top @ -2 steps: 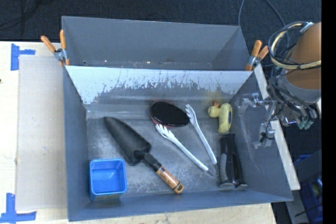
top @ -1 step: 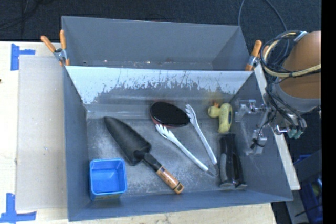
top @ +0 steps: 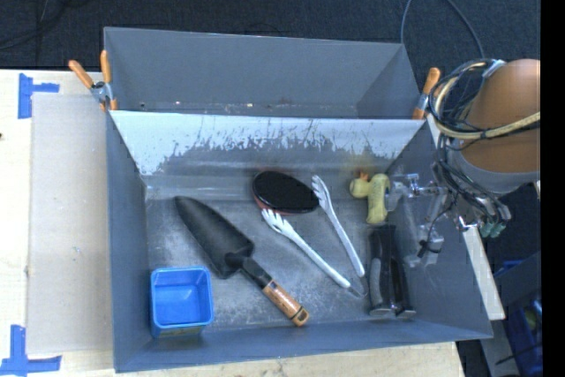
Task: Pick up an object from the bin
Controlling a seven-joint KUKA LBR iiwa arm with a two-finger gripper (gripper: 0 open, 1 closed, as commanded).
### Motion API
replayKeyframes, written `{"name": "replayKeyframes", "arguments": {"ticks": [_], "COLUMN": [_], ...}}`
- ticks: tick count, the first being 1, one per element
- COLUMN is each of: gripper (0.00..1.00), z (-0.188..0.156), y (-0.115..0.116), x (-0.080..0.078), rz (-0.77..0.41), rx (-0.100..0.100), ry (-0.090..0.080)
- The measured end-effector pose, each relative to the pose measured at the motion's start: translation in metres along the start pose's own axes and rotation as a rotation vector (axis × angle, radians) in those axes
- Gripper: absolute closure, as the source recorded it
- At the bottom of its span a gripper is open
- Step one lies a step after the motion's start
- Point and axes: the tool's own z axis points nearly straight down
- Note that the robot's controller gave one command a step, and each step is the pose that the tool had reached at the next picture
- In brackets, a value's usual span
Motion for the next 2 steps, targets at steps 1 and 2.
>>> {"name": "replayKeyframes", "arguments": {"ticks": [1, 2], "gripper": [1.0, 1.0], "z": [0.0241, 0.0241], "y": [-0.0201, -0.02], "x": [-0.0164, -0.0165], "rz": [-0.043, -0.044], "rx": [0.0, 0.0], "ry": [-0.001, -0.001]}}
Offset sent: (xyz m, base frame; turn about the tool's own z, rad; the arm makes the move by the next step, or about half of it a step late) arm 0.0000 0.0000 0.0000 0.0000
